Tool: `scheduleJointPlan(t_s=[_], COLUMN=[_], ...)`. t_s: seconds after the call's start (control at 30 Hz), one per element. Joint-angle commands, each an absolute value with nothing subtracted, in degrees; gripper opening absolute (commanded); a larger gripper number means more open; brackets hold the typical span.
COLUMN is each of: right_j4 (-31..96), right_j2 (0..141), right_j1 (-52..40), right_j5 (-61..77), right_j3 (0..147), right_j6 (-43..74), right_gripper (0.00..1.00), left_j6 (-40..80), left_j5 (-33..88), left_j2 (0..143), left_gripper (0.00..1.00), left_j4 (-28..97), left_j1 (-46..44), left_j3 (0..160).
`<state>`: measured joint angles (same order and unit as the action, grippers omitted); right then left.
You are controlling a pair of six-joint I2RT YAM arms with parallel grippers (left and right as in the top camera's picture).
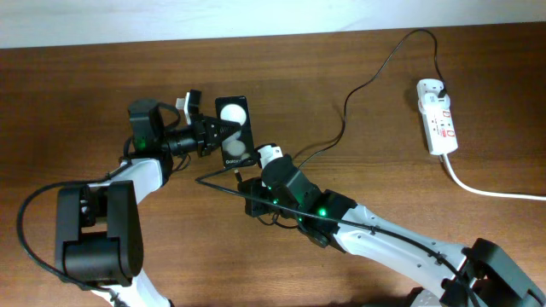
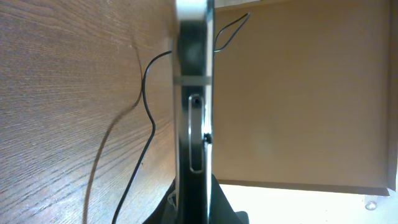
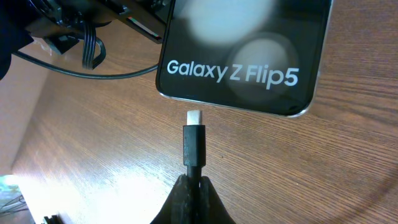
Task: Plug charger to phone and switch on socket
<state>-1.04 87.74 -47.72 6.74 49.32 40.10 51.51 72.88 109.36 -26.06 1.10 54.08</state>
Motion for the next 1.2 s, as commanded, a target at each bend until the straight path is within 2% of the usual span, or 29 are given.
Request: scheduleJointPlan(t_s=[0.0,0.1,0.27,1.17], right_j4=[-0.86,-0.89,-0.19,-0.23], right_j2=[88.25,88.25,88.25,88.25], right_j1=[-47.51,-47.51,-47.51,-47.51], right_j5=[6.87,6.87,6.90,8.60], right_j3=[49.06,49.06,49.06,49.06], right_j6=[40.12,40.12,40.14,40.16], right_gripper=[0.04,0.04,0.04,0.04], left_j6=[51.81,51.81,51.79,51.81], left_j5=[74.39,74.39,74.37,73.91], left_j2=[107.87,107.87,107.87,107.87], left_gripper=[0.00,0.05,0.00,0.00], left_j4=[-26.55,-26.57,-26.57,-26.55], left_j1=[1.19,1.19,1.19,1.19], left_j3=[54.43,54.43,54.43,54.43])
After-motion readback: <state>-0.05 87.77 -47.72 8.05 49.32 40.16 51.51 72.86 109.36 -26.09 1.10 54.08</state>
